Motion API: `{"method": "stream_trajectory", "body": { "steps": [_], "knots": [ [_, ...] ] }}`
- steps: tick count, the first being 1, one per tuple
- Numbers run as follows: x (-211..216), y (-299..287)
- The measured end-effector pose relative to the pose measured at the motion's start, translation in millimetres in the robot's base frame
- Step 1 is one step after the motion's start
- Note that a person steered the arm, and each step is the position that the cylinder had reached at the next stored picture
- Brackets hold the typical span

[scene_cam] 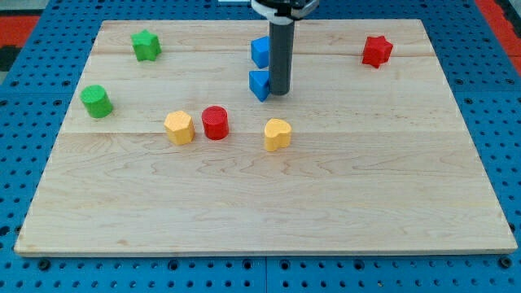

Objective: Push the blue triangle to the top right of the red circle

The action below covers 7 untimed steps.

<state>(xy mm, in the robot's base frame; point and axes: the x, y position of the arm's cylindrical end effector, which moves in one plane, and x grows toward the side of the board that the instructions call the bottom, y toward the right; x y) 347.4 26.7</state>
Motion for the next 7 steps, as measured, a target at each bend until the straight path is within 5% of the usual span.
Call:
{"method": "stream_trajectory", "body": {
  "steps": [2, 4, 6, 7],
  "knots": [
    [-34.3, -39.8],
    [-24.4, -78.2],
    [-21.3, 20.6],
    [16.9, 7.7]
  ]
}}
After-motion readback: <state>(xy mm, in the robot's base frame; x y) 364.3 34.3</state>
